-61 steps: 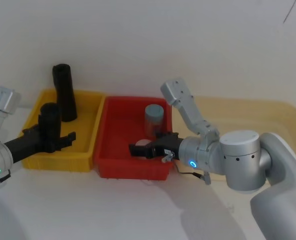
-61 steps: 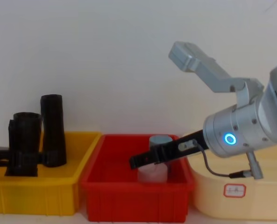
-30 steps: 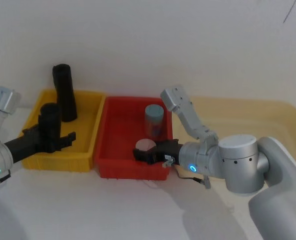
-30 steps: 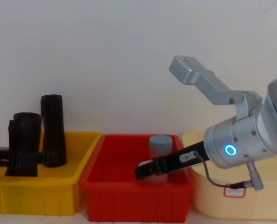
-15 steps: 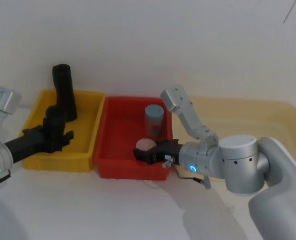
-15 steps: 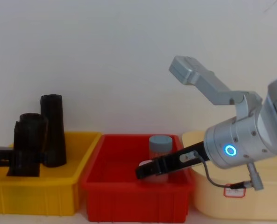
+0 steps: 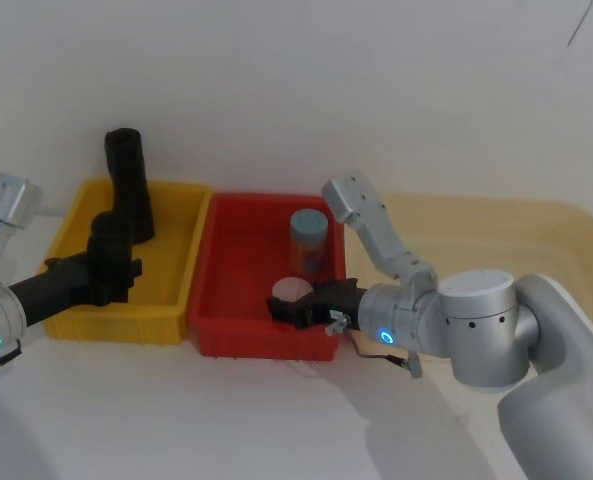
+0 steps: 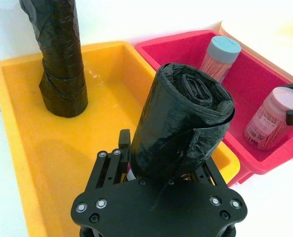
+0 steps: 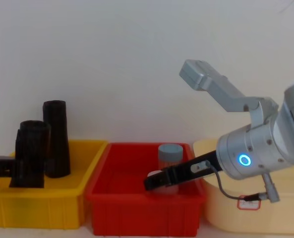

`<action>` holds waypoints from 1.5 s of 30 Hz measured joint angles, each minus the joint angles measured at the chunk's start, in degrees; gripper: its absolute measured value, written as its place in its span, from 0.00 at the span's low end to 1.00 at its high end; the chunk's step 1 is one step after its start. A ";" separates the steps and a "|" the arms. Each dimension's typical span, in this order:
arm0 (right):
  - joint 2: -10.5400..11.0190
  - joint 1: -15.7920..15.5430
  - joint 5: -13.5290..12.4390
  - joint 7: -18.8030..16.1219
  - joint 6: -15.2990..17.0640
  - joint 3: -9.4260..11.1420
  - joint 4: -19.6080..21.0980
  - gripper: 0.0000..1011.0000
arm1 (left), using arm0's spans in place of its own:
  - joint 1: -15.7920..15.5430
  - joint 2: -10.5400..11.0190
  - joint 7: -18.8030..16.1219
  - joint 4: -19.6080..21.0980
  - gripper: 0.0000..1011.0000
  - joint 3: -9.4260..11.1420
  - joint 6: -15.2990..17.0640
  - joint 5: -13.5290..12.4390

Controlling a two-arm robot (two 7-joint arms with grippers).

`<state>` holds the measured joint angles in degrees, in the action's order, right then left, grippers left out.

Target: Pick up the garbage bag with the one hand and transfer it to the other hand.

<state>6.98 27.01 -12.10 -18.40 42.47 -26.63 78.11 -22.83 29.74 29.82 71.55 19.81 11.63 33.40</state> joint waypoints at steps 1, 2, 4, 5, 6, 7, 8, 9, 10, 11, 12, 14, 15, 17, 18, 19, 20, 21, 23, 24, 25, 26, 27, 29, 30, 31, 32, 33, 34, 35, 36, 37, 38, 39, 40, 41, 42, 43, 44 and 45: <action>0.00 0.00 0.00 0.00 0.00 0.00 0.00 0.66 | 0.00 0.00 0.00 0.00 0.49 0.00 0.00 0.00; 0.00 0.00 0.00 0.00 0.01 0.00 0.00 0.66 | 0.00 0.00 0.00 0.00 0.49 0.00 0.00 -0.01; 0.00 0.00 0.00 0.01 0.02 0.00 0.00 0.66 | 0.00 0.00 0.00 0.00 0.48 0.00 0.00 0.00; 0.00 0.00 0.00 0.01 0.03 0.00 0.00 0.66 | 0.00 0.00 0.00 0.00 0.47 0.00 0.00 0.00; 0.00 0.00 0.00 0.01 0.03 0.00 0.00 0.66 | 0.00 0.00 -0.01 0.00 0.47 0.00 0.00 0.00; 0.00 0.00 0.00 0.01 0.03 0.00 0.00 0.66 | 0.00 0.01 -0.02 0.01 0.46 0.00 0.00 0.00; 0.00 0.00 0.00 0.01 0.03 0.00 0.00 0.66 | 0.03 0.03 -0.06 0.07 0.45 0.01 -0.01 0.00; 0.00 0.00 0.00 0.01 0.03 0.00 0.00 0.66 | 0.06 0.04 -0.08 0.13 0.45 0.01 -0.02 0.00; 0.00 -0.02 0.00 0.01 0.03 0.01 0.01 0.66 | 0.10 0.06 -0.12 0.24 0.45 0.03 -0.05 0.01; 0.00 -0.06 0.00 0.01 0.03 0.02 0.05 0.66 | 0.21 0.10 -0.25 0.49 0.44 0.04 -0.13 0.00; 0.00 -0.10 0.00 0.02 0.03 0.04 0.11 0.66 | 0.28 0.13 -0.36 0.65 0.44 0.05 -0.19 -0.02; 0.02 -0.20 0.00 0.05 0.04 0.09 0.28 0.66 | 0.58 0.22 -0.73 1.35 0.43 0.05 -0.43 -0.06; 0.06 -0.42 0.00 0.08 0.02 0.20 0.67 0.66 | 0.58 0.22 -0.73 1.35 0.43 0.05 -0.43 -0.06; 0.16 -0.83 0.01 0.22 -0.13 0.39 1.43 0.66 | 1.13 0.38 -1.36 2.65 0.41 -0.05 -0.91 -0.16; 0.19 -0.98 0.02 0.26 -0.20 0.50 1.77 0.66 | 1.34 0.44 -1.50 3.16 0.41 -0.14 -1.04 -0.17; 0.22 -1.16 0.04 0.36 -0.36 0.59 2.14 0.66 | 1.50 0.48 -1.67 3.54 0.41 -0.23 -1.18 -0.18; 0.30 -1.61 0.09 0.54 -0.63 0.81 2.99 0.66 | 1.88 0.56 -1.97 4.44 0.41 -0.45 -1.45 -0.19; 0.34 -1.82 0.10 0.64 -0.77 0.93 3.40 0.66 | 2.05 0.59 -2.15 4.88 0.41 -0.57 -1.60 -0.19; 0.42 -2.31 0.16 0.87 -1.16 1.21 4.48 0.66 | 2.43 0.69 -2.55 5.82 0.41 -0.85 -1.96 -0.19; 0.51 -2.73 0.22 1.11 -1.54 1.44 5.36 0.66 | 2.83 0.77 -2.87 6.89 0.41 -1.18 -2.30 -0.12; 0.56 -2.97 0.28 1.26 -1.78 1.57 5.90 0.66 | 3.09 0.84 -3.03 7.56 0.41 -1.42 -2.46 -0.08; 0.58 -3.18 0.30 1.35 -1.92 1.68 6.40 0.66 | 3.47 0.92 -3.35 8.59 0.41 -1.80 -2.81 0.05; 0.67 -3.67 0.43 1.66 -2.36 1.91 7.43 0.66 | 3.64 0.96 -3.50 9.10 0.41 -1.98 -2.98 0.13; 0.77 -4.23 0.60 2.00 -2.79 2.17 8.72 0.66 | 4.04 1.08 -3.86 10.33 0.41 -2.45 -3.41 0.33; 0.86 -4.71 0.71 2.26 -3.12 2.43 9.83 0.66 | 4.34 1.17 -4.15 11.42 0.41 -2.86 -3.81 0.58; 0.91 -4.97 0.82 2.51 -3.37 2.56 10.39 0.66 | 4.47 1.22 -4.26 11.91 0.41 -3.06 -3.99 0.68; 1.03 -5.58 1.07 2.93 -3.88 2.88 11.79 0.66 | 4.76 1.32 -4.47 13.09 0.41 -3.56 -4.38 0.92; 1.09 -5.83 1.17 3.06 -4.09 3.01 12.38 0.66 | 4.86 1.36 -4.55 13.58 0.41 -3.77 -4.58 1.04; 1.14 -6.08 1.27 3.32 -4.29 3.14 12.99 0.66 | 4.95 1.41 -4.62 14.06 0.41 -3.98 -4.78 1.17; 1.19 -6.31 1.41 3.52 -4.50 3.28 13.55 0.66 | 5.02 1.43 -4.66 14.52 0.41 -4.19 -4.99 1.32; 1.27 -6.67 1.54 3.75 -4.69 3.48 14.37 0.66 | 5.08 1.46 -4.69 15.00 0.41 -4.41 -5.19 1.48; 1.36 -7.12 1.78 4.21 -5.06 3.71 15.40 0.66 | 5.13 1.49 -4.68 15.84 0.41 -4.79 -5.71 1.94; 1.43 -7.46 1.95 4.47 -5.24 3.91 16.19 0.66 | 5.13 1.49 -4.64 16.29 0.41 -5.03 -5.94 2.18; 1.54 -7.98 2.30 5.16 -5.67 4.19 17.45 0.66 | 5.08 1.48 -4.43 16.87 0.41 -5.38 -6.38 2.70; 1.61 -8.34 2.47 5.45 -5.86 4.40 18.30 0.66 | 5.02 1.44 -4.26 17.11 0.41 -5.53 -6.58 2.95; 1.64 -8.61 2.69 5.87 -6.10 4.56 18.89 0.66 | 4.92 1.40 -3.98 17.32 0.41 -5.67 -6.85 3.33; 1.66 -8.80 2.84 6.09 -6.21 4.66 19.28 0.66 | 4.76 1.35 -3.73 17.52 0.41 -5.82 -7.04 3.62; 1.73 -9.18 3.08 6.51 -6.43 4.89 20.12 0.66 | 4.62 1.29 -3.46 17.62 0.41 -5.92 -7.23 3.93; 1.84 -9.77 3.51 7.21 -6.75 5.30 21.44 0.66 | 4.27 1.14 -2.77 17.74 0.41 -6.03 -7.57 4.65; 1.86 -10.03 3.73 7.58 -6.89 5.48 22.02 0.66 | 4.01 1.06 -2.45 17.74 0.41 -6.07 -7.69 4.97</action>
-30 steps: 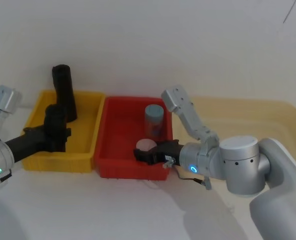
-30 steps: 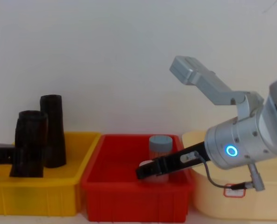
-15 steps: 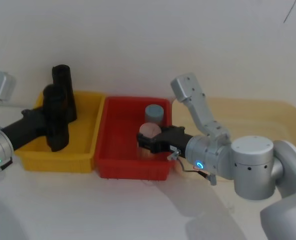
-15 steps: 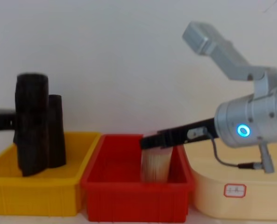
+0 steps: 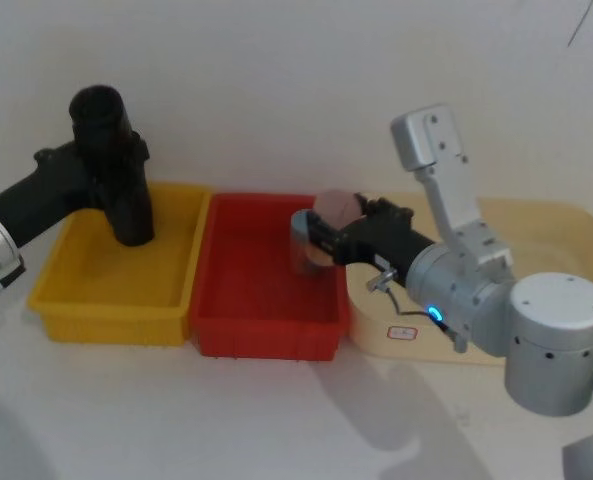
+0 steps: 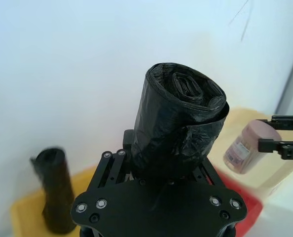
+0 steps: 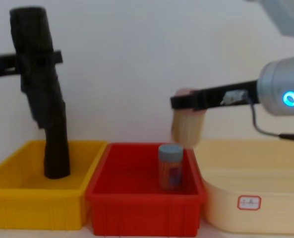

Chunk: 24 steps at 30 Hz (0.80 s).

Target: Pick up the garbage bag with the one hand and transfer it to the other hand.

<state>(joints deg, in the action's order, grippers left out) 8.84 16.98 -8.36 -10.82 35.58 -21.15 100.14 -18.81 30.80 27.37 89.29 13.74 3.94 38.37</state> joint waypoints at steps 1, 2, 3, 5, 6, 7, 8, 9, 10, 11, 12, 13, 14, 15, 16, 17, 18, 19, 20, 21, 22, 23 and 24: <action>0.02 -0.26 0.19 0.36 -0.15 0.19 0.57 0.66 | -0.14 -0.08 0.36 0.00 0.41 -0.01 -0.11 0.31; 0.09 -0.90 0.71 1.21 -0.44 0.54 1.64 0.66 | -0.68 -0.32 1.03 -0.13 0.41 -0.02 -0.26 0.94; 0.12 -1.07 0.96 1.46 -0.56 0.71 2.17 0.66 | -1.17 -0.55 1.82 -0.41 0.41 0.01 -0.40 1.64; 0.16 -1.88 1.76 2.89 -0.97 1.30 3.91 0.66 | -1.70 -0.81 2.44 -0.75 0.41 0.13 -0.50 2.21; 0.18 -2.22 2.01 3.27 -1.10 1.55 4.59 0.66 | -1.93 -0.93 2.74 -0.89 0.41 0.19 -0.56 2.47; 0.22 -2.73 2.49 4.08 -1.35 1.93 5.38 0.66 | -2.32 -1.12 3.21 -1.14 0.41 0.28 -0.63 2.94; 0.24 -2.97 2.75 4.50 -1.46 2.11 5.99 0.66 | -2.54 -1.24 3.46 -1.27 0.41 0.34 -0.67 3.16; 0.25 -3.19 3.09 5.01 -1.60 2.29 6.47 0.66 | -2.66 -1.30 3.64 -1.35 0.41 0.37 -0.71 3.33; 0.24 -3.42 3.34 5.41 -1.73 2.49 6.96 0.66 | -3.04 -1.49 4.08 -1.57 0.41 0.44 -0.81 3.75; 0.25 -3.95 3.86 6.24 -1.94 2.92 7.85 0.66 | -3.18 -1.56 4.27 -1.66 0.41 0.48 -0.85 3.92; 0.25 -4.18 4.14 6.67 -2.03 3.10 8.42 0.66 | -3.29 -1.62 4.39 -1.74 0.41 0.51 -0.87 4.05; 0.25 -4.33 4.40 7.07 -2.15 3.21 8.71 0.66 | -3.42 -1.68 4.57 -1.83 0.41 0.55 -0.90 4.20; 0.25 -4.88 5.01 8.00 -2.37 3.65 9.70 0.66 | -3.65 -1.80 4.86 -1.99 0.41 0.61 -0.95 4.47; 0.25 -5.02 5.28 8.43 -2.45 3.85 10.09 0.66 | -3.76 -1.85 5.00 -2.06 0.41 0.63 -0.98 4.62; 0.25 -5.43 5.84 9.29 -2.64 4.24 10.86 0.66 | -3.95 -1.95 5.24 -2.19 0.41 0.66 -1.03 4.83; 0.23 -5.70 6.12 9.70 -2.72 4.50 11.39 0.66 | -4.04 -1.99 5.35 -2.25 0.41 0.68 -1.04 4.95; 0.22 -5.91 6.50 10.10 -2.81 4.70 11.78 0.66 | -4.14 -2.03 5.46 -2.30 0.41 0.71 -1.06 5.04; 0.21 -6.11 6.79 10.63 -2.94 4.88 12.14 0.66 | -4.21 -2.06 5.57 -2.35 0.41 0.73 -1.07 5.13; 0.20 -6.53 7.32 11.40 -3.12 5.33 12.97 0.66 | -4.35 -2.14 5.74 -2.45 0.41 0.76 -1.09 5.28; 0.20 -6.70 7.57 11.77 -3.21 5.52 13.32 0.66 | -4.42 -2.17 5.83 -2.48 0.41 0.78 -1.11 5.36; 0.20 -6.85 7.80 12.09 -3.29 5.64 13.57 0.66 | -4.48 -2.20 5.91 -2.52 0.41 0.80 -1.13 5.44; 0.21 -6.99 8.01 12.39 -3.37 5.88 14.01 0.66 | -4.54 -2.22 5.98 -2.55 0.41 0.81 -1.15 5.51; 0.22 -7.16 8.29 12.75 -3.48 6.08 14.33 0.66 | -4.66 -2.27 6.13 -2.63 0.41 0.83 -1.18 5.63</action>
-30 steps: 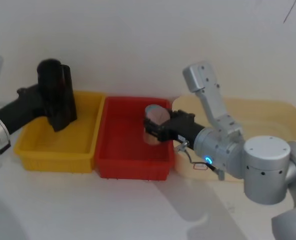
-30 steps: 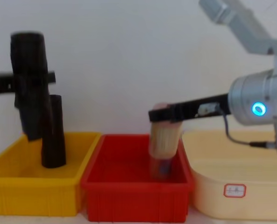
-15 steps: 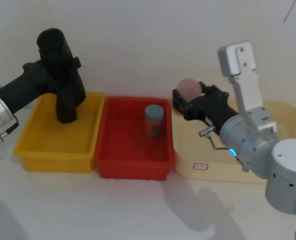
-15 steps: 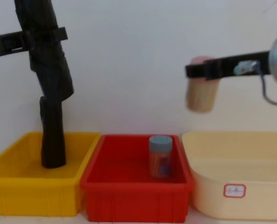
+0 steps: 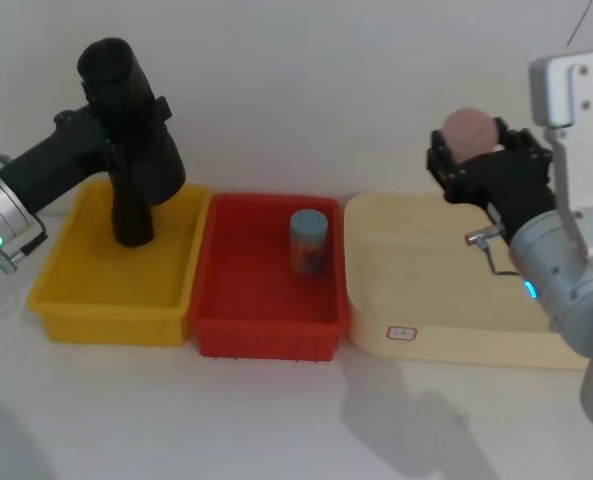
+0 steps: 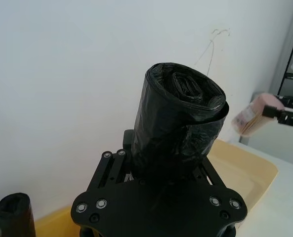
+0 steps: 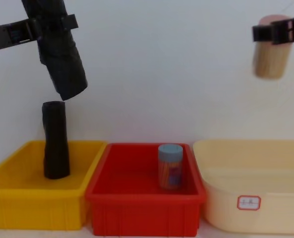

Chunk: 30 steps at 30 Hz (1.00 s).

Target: Pick up the garbage bag with the one hand and transfer it to the other hand.

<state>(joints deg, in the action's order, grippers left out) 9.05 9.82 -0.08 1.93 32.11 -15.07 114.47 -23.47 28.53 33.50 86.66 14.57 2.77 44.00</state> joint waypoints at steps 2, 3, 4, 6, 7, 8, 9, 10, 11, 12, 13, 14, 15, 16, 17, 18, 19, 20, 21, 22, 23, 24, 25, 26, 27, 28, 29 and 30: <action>0.03 -0.43 0.62 0.82 -0.17 0.50 0.90 0.66 | -0.08 -0.05 0.10 -0.06 0.41 0.03 -0.02 0.11; 0.04 -0.68 0.95 1.29 -0.28 0.76 1.38 0.66 | -0.17 -0.08 0.21 -0.11 0.41 0.04 -0.04 0.21; 0.05 -0.79 1.11 1.51 -0.32 0.89 1.62 0.66 | -0.21 -0.10 0.26 -0.13 0.41 0.05 -0.05 0.26; 0.08 -1.08 1.53 2.05 -0.47 1.23 2.20 0.66 | -0.30 -0.15 0.41 -0.20 0.41 0.07 -0.06 0.37; 0.08 -1.15 1.64 2.22 -0.49 1.32 2.36 0.66 | -0.34 -0.17 0.44 -0.22 0.41 0.08 -0.06 0.40; 0.09 -1.23 1.76 2.39 -0.52 1.40 2.53 0.66 | -0.38 -0.18 0.47 -0.24 0.41 0.08 -0.07 0.43; 0.10 -1.31 1.86 2.52 -0.55 1.49 2.70 0.66 | -0.40 -0.20 0.50 -0.26 0.41 0.08 -0.07 0.47; 0.10 -1.43 2.05 2.79 -0.62 1.61 2.96 0.66 | -0.43 -0.22 0.55 -0.28 0.41 0.09 -0.09 0.53; 0.11 -1.49 2.13 2.89 -0.65 1.69 3.09 0.66 | -0.46 -0.23 0.59 -0.30 0.41 0.10 -0.09 0.56; 0.11 -1.61 2.31 3.12 -0.69 1.82 3.33 0.66 | -0.52 -0.25 0.64 -0.32 0.41 0.11 -0.10 0.61; 0.12 -1.66 2.39 3.22 -0.71 1.88 3.45 0.66 | -0.54 -0.26 0.66 -0.33 0.41 0.11 -0.10 0.63; 0.12 -1.70 2.46 3.31 -0.72 1.94 3.57 0.66 | -0.55 -0.27 0.68 -0.34 0.41 0.12 -0.11 0.65; 0.13 -1.80 2.59 3.49 -0.77 2.04 3.77 0.66 | -0.58 -0.28 0.72 -0.35 0.41 0.13 -0.11 0.69; 0.13 -1.84 2.64 3.55 -0.78 2.09 3.85 0.66 | -0.59 -0.29 0.75 -0.36 0.41 0.13 -0.12 0.71; 0.14 -1.91 2.75 3.72 -0.85 2.19 4.01 0.66 | -0.60 -0.29 0.77 -0.37 0.41 0.14 -0.12 0.73; 0.14 -1.91 2.75 3.72 -0.85 2.19 4.01 0.66 | -0.61 -0.30 0.78 -0.37 0.41 0.14 -0.13 0.74; 0.15 -1.99 2.86 3.84 -0.87 2.25 4.15 0.66 | -0.63 -0.31 0.82 -0.39 0.41 0.15 -0.13 0.76; 0.15 -2.01 2.90 3.89 -0.88 2.29 4.21 0.66 | -0.63 -0.31 0.83 -0.39 0.41 0.16 -0.14 0.77; 0.16 -2.04 2.94 3.94 -0.89 2.34 4.27 0.66 | -0.65 -0.31 0.84 -0.40 0.41 0.16 -0.15 0.78; 0.16 -2.10 3.01 4.07 -0.91 2.40 4.36 0.66 | -0.67 -0.32 0.86 -0.41 0.41 0.17 -0.16 0.80; 0.17 -2.13 3.03 4.11 -0.92 2.42 4.40 0.66 | -0.67 -0.33 0.86 -0.41 0.41 0.17 -0.16 0.80; 0.18 -2.18 3.09 4.18 -0.93 2.46 4.49 0.66 | -0.69 -0.33 0.88 -0.42 0.41 0.17 -0.16 0.82; 0.18 -2.19 3.12 4.20 -0.94 2.48 4.53 0.66 | -0.70 -0.34 0.89 -0.43 0.41 0.17 -0.16 0.83; 0.18 -2.21 3.15 4.24 -0.94 2.50 4.58 0.66 | -0.70 -0.35 0.90 -0.44 0.41 0.17 -0.16 0.84; 0.18 -2.22 3.17 4.27 -0.95 2.52 4.60 0.66 | -0.70 -0.35 0.90 -0.44 0.41 0.17 -0.16 0.84; 0.19 -2.26 3.22 4.32 -0.95 2.57 4.66 0.66 | -0.71 -0.36 0.91 -0.45 0.41 0.17 -0.16 0.84; 0.19 -2.28 3.24 4.35 -0.95 2.60 4.69 0.66 | -0.71 -0.36 0.91 -0.45 0.41 0.17 -0.16 0.85; 0.20 -2.29 3.26 4.38 -0.96 2.61 4.73 0.66 | -0.72 -0.36 0.91 -0.46 0.41 0.17 -0.16 0.85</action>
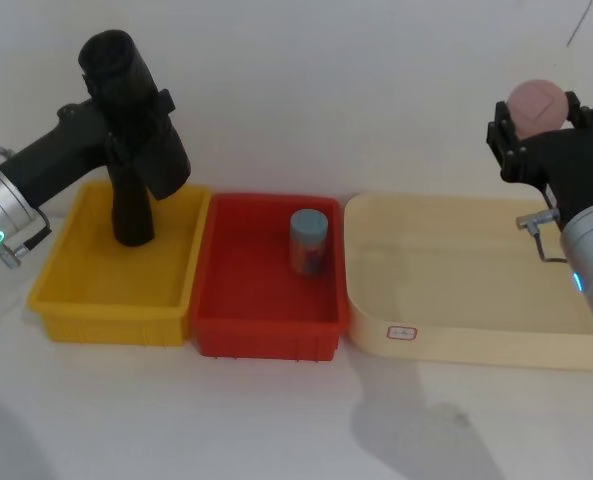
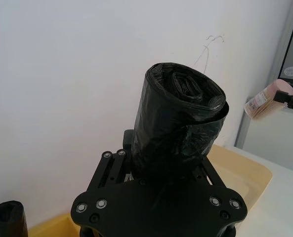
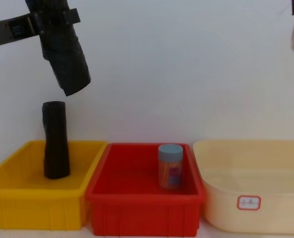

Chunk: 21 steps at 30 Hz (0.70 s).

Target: Pick up the garbage bag with the one hand and transfer it to the other hand.

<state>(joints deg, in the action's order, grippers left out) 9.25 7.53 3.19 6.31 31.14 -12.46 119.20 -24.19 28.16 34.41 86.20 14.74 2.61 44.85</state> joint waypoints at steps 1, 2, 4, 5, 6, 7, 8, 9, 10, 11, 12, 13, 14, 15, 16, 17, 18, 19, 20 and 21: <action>0.00 -0.01 0.02 0.03 0.00 0.02 0.03 0.66 | -0.01 -0.01 0.01 -0.01 0.41 0.00 0.00 0.01; 0.00 -0.03 0.07 0.11 -0.01 0.04 0.08 0.66 | -0.01 -0.01 0.02 -0.01 0.41 0.00 0.00 0.02; 0.00 -0.06 0.11 0.16 -0.03 0.07 0.12 0.66 | -0.02 -0.02 0.03 -0.01 0.41 0.00 0.00 0.04; 0.00 -0.07 0.12 0.18 -0.03 0.08 0.15 0.66 | -0.03 -0.02 0.04 -0.02 0.41 0.00 0.00 0.04; 0.00 -0.08 0.13 0.20 -0.04 0.09 0.19 0.66 | -0.03 -0.03 0.05 -0.01 0.41 0.00 0.00 0.06; 0.00 -0.09 0.14 0.21 -0.05 0.11 0.20 0.66 | -0.03 -0.03 0.05 -0.02 0.41 0.00 0.00 0.06; 0.00 -0.09 0.15 0.22 -0.06 0.11 0.22 0.66 | -0.04 -0.03 0.06 -0.02 0.41 0.00 0.00 0.07; 0.00 -0.10 0.16 0.23 -0.07 0.12 0.23 0.66 | -0.04 -0.03 0.07 -0.01 0.41 0.00 0.00 0.07; 0.00 -0.10 0.17 0.25 -0.07 0.13 0.25 0.66 | -0.05 -0.03 0.08 -0.02 0.41 0.00 0.00 0.07; 0.00 -0.11 0.17 0.26 -0.08 0.13 0.27 0.66 | -0.05 -0.03 0.08 -0.02 0.41 0.00 0.00 0.07; 0.00 -0.11 0.18 0.28 -0.08 0.14 0.28 0.66 | -0.05 -0.03 0.08 -0.02 0.41 0.00 0.00 0.08; 0.00 -0.12 0.18 0.28 -0.09 0.14 0.29 0.66 | -0.06 -0.03 0.09 -0.02 0.41 0.00 0.00 0.08; 0.00 -0.13 0.19 0.30 -0.09 0.15 0.30 0.66 | -0.06 -0.03 0.09 -0.02 0.41 0.00 0.00 0.08; 0.00 -0.13 0.20 0.31 -0.09 0.16 0.31 0.66 | -0.07 -0.03 0.09 -0.01 0.41 0.00 0.00 0.08; 0.00 -0.13 0.20 0.31 -0.09 0.16 0.31 0.66 | -0.07 -0.03 0.09 -0.02 0.41 0.00 0.00 0.08; 0.00 -0.14 0.20 0.32 -0.09 0.17 0.32 0.66 | -0.07 -0.03 0.09 -0.02 0.41 0.00 0.00 0.08; 0.00 -0.14 0.21 0.32 -0.09 0.18 0.33 0.66 | -0.07 -0.03 0.09 -0.02 0.41 0.00 0.00 0.08; 0.00 -0.15 0.22 0.33 -0.09 0.19 0.34 0.66 | -0.07 -0.03 0.09 -0.01 0.41 0.00 0.00 0.08; 0.00 -0.16 0.23 0.34 -0.09 0.20 0.35 0.66 | -0.07 -0.03 0.09 -0.02 0.41 0.00 0.00 0.08; 0.00 -0.16 0.24 0.34 -0.09 0.21 0.35 0.66 | -0.07 -0.03 0.09 -0.02 0.41 0.00 0.00 0.08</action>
<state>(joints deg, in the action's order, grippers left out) 9.25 7.36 3.42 6.65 31.05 -12.26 119.55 -24.26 28.14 34.50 86.18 14.74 2.61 44.94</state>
